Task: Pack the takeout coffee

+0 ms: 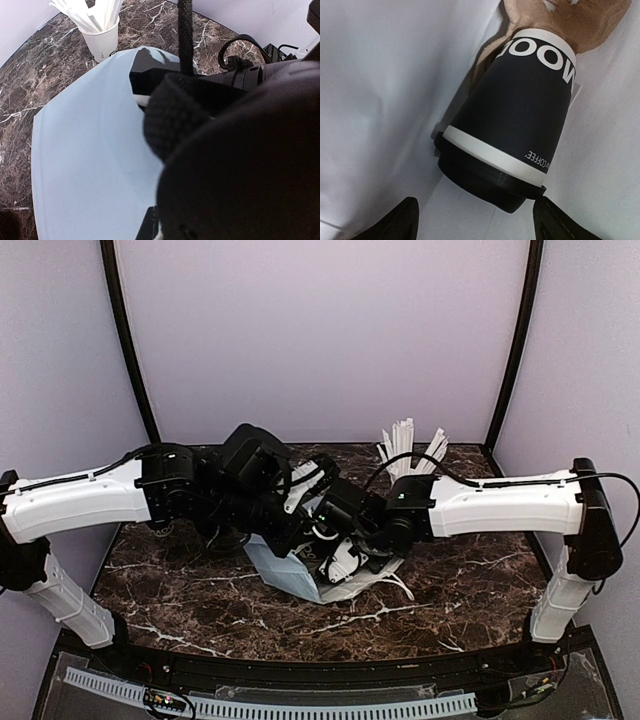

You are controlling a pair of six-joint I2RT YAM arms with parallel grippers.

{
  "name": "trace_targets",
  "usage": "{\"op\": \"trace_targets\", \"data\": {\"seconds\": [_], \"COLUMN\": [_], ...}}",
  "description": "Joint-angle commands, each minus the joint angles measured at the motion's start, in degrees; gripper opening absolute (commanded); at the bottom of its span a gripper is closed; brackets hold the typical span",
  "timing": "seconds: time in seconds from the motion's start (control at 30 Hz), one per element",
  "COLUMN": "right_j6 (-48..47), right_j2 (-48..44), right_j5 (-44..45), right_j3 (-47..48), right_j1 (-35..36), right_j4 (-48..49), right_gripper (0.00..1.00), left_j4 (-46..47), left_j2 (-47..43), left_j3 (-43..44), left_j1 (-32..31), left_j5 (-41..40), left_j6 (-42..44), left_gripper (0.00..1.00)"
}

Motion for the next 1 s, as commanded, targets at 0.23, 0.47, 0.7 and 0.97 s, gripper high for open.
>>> {"op": "trace_targets", "data": {"seconds": [0.23, 0.47, 0.7, 0.97], "right_j6": [-7.00, -12.19, -17.66, -18.26], "right_j2": [-2.18, 0.06, 1.55, -0.36], "right_j5": [-7.61, -5.22, -4.68, -3.42], "right_j3": [-0.81, -2.94, -2.78, -1.82], "right_j1": [-0.20, 0.17, 0.75, 2.49], "right_j4": [6.46, 12.31, 17.25, 18.14], "right_gripper": [0.82, 0.81, 0.59, 0.33], "left_j4": [3.78, 3.70, 4.33, 4.65], "left_j2": [-0.84, -2.39, -3.10, -4.14], "left_j3": [-2.16, -2.83, -3.78, -5.23], "left_j1": [-2.66, -2.13, -1.77, -1.61], "left_j5": [12.80, 15.71, 16.70, 16.05], "left_j6": [4.27, 5.55, 5.03, 4.78], "left_gripper": [0.00, 0.00, 0.00, 0.00]}}
